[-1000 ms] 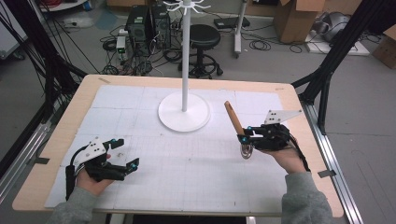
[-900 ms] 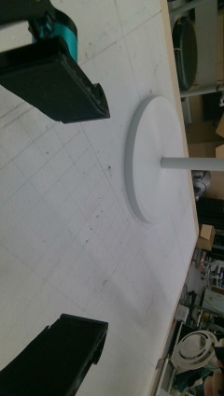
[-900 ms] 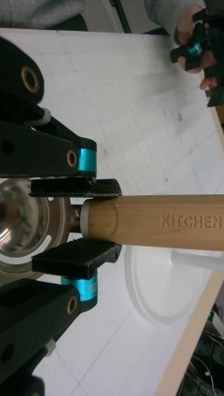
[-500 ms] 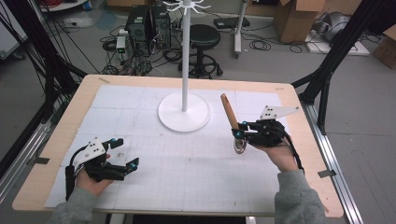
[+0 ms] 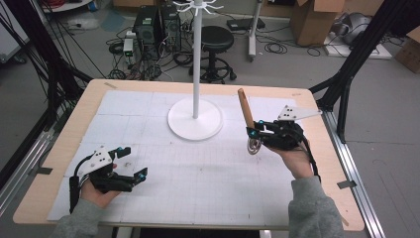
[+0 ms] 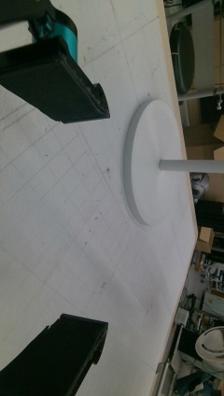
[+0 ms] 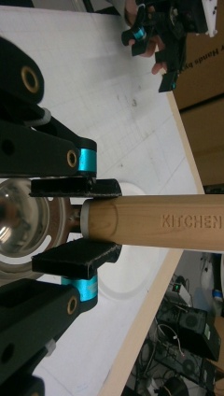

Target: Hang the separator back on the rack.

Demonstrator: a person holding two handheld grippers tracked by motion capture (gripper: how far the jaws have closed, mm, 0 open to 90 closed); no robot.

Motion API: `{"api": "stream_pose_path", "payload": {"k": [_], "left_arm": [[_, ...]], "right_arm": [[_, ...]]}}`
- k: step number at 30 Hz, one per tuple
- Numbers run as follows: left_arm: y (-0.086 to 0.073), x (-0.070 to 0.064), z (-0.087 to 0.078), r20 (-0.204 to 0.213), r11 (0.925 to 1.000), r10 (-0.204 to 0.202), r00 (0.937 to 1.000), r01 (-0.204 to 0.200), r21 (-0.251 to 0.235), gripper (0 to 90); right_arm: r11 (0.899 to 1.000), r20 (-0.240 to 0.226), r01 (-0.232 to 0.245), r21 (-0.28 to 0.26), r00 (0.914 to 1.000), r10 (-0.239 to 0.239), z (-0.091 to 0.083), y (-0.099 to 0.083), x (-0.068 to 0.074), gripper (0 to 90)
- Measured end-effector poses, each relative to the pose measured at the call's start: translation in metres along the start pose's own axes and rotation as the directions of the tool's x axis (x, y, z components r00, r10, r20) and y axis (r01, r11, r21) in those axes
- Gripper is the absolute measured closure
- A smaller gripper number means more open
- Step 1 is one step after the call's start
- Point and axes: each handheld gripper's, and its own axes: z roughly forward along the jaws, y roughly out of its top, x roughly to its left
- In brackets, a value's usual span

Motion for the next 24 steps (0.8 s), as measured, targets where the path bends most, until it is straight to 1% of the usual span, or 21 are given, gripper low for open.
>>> {"api": "stream_pose_path", "payload": {"k": [12,15,19,22,23,24], "left_arm": [[-0.001,-0.003,-0.001,0.001,0.9999,0.005,1.0,-0.005,0.016,1.9],[-0.001,-0.002,-0.004,-0.012,0.9999,0.011,0.9999,-0.011,0.012,1.9],[-0.003,0.0,-0.009,-0.02,0.9999,-0.001,0.9998,0.001,0.012,1.9],[-0.003,0.001,-0.011,-0.022,0.9999,-0.002,0.9998,0.002,0.014,1.9],[-0.004,0.0,-0.011,-0.025,0.9999,-0.006,0.9997,0.007,0.012,1.9],[-0.004,0.0,-0.011,-0.024,0.9999,-0.006,0.9997,0.006,0.011,1.9]], "right_arm": [[1.0,0.029,0.012,-0.019,0.9995,-0.011,-0.001,0.008,-0.002,69.6],[1.0,0.039,0.008,-0.025,0.9992,-0.007,-0.001,0.011,-0.002,69.6],[0.999,0.045,0.009,-0.033,0.999,-0.007,0.0,0.016,-0.003,69.6],[0.999,0.064,0.019,-0.034,0.9978,-0.016,0.0,0.019,-0.003,69.6],[0.999,0.083,0.03,-0.038,0.9962,-0.026,0.0,0.02,-0.003,69.7],[0.999,0.08,0.026,-0.038,0.9965,-0.023,0.0,0.021,-0.003,69.6]]}}
